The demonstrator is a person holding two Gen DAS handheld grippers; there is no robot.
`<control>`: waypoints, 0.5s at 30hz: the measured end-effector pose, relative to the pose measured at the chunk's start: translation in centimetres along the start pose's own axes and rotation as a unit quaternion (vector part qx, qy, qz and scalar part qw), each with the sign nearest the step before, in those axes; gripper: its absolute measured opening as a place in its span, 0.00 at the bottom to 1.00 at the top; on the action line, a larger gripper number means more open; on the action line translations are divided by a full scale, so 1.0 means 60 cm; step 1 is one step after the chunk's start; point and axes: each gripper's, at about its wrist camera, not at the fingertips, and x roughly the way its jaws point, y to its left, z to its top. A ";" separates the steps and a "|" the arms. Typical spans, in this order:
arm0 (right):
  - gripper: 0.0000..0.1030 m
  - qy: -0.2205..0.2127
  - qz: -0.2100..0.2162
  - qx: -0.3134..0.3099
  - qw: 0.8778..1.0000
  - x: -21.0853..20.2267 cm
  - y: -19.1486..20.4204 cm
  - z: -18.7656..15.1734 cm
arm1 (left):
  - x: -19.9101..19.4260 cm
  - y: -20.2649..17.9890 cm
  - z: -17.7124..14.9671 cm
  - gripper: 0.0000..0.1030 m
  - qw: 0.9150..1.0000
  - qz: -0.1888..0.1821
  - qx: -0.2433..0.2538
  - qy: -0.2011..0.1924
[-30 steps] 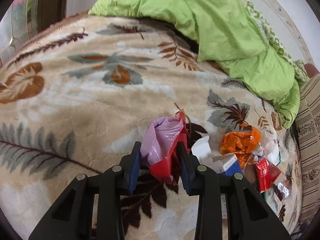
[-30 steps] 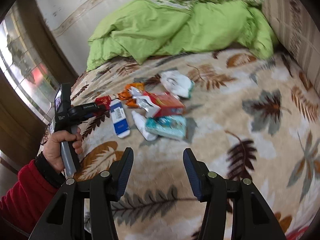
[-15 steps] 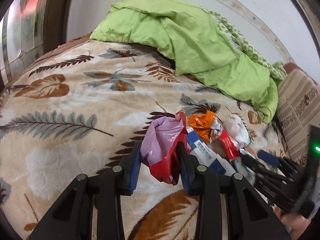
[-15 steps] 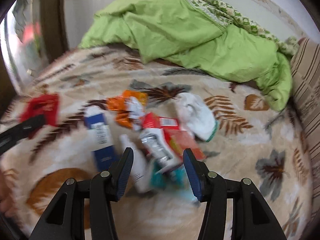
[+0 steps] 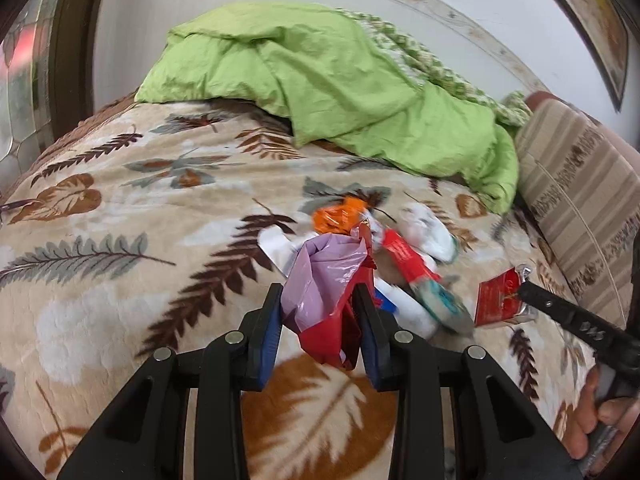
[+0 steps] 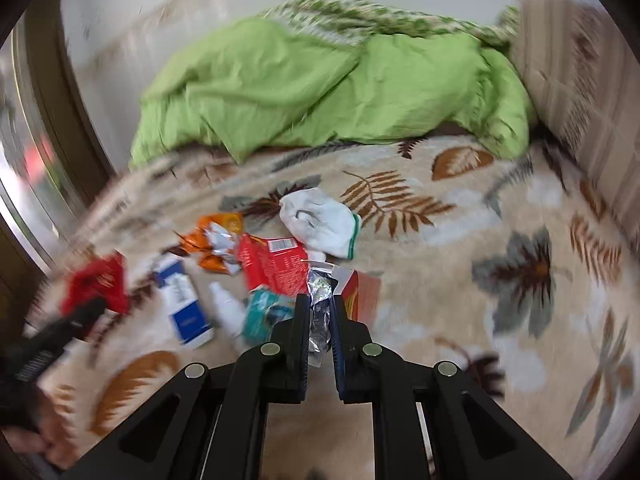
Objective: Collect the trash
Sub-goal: 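Grasp the red-and-pink bag with the left tool while the right tool grasps the silver wrapper, then lift the red bag with the left tool while the right tool lifts the silver wrapper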
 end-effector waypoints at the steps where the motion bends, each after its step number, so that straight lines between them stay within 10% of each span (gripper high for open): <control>1: 0.10 -0.002 0.012 0.012 1.000 -0.016 -0.006 -0.008 | -0.006 -0.007 -0.007 0.32 1.000 -0.002 0.005 0.001; 10: 0.10 0.019 0.124 0.091 0.988 -0.105 -0.021 -0.103 | -0.075 -0.067 -0.098 0.32 0.998 -0.024 0.055 0.019; 15: 0.11 0.045 0.091 0.084 0.991 -0.099 -0.020 -0.132 | -0.085 -0.076 -0.124 0.32 0.997 -0.020 0.066 0.029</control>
